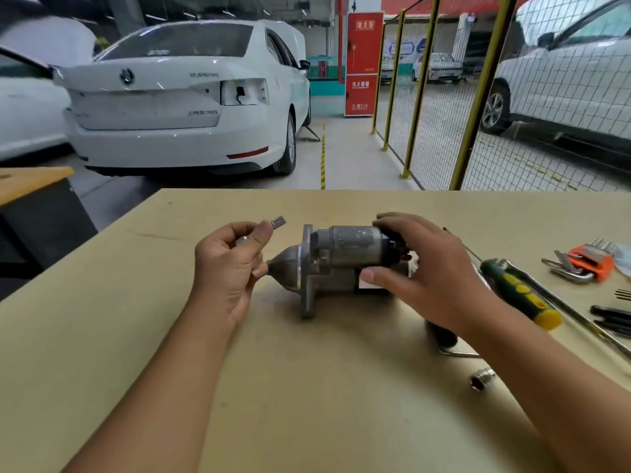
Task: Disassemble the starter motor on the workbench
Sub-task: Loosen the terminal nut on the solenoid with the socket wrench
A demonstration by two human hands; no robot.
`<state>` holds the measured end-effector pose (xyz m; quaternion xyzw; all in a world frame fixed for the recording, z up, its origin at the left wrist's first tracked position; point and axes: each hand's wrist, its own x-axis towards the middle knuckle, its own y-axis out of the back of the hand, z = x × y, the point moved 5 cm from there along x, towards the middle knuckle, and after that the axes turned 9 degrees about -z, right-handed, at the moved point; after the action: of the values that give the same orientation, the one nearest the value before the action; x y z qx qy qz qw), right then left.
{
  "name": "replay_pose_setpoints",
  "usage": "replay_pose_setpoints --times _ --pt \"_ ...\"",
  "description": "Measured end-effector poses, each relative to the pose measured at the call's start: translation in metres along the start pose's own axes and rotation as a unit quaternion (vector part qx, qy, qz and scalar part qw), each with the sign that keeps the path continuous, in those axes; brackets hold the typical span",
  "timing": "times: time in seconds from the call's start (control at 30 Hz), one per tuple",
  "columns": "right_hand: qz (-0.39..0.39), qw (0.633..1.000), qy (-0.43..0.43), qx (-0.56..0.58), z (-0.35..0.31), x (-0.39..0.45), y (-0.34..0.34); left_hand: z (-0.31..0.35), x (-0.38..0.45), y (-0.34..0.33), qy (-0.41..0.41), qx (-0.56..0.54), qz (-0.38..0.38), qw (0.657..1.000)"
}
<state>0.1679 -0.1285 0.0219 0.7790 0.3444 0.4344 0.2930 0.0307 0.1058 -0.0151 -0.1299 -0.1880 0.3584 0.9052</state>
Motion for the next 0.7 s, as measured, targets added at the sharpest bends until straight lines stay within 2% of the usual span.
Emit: replay_pose_setpoints --times 0.1,0.27,0.37,0.43,0.57,0.7 --pt "0.015 1.000 0.023 -0.006 0.002 0.000 0.003 0.005 0.006 0.015 -0.022 0.074 0.044 0.996" --pt "0.031 0.994 0.087 -0.058 -0.003 -0.015 0.011 0.000 0.009 0.009 0.014 0.173 -0.006 0.985" --pt "0.045 0.988 0.122 -0.079 -0.005 -0.027 0.014 -0.005 0.007 0.003 0.028 0.244 -0.007 0.969" --pt "0.052 0.986 0.132 -0.086 -0.007 -0.030 0.015 -0.006 0.005 -0.002 0.035 0.244 -0.002 0.969" --pt "0.061 0.983 0.141 -0.097 -0.009 -0.025 0.018 -0.005 -0.002 -0.013 0.054 0.171 -0.019 0.984" --pt "0.058 0.986 0.142 -0.063 0.004 -0.026 0.019 -0.002 -0.007 -0.016 0.018 0.231 -0.007 0.973"
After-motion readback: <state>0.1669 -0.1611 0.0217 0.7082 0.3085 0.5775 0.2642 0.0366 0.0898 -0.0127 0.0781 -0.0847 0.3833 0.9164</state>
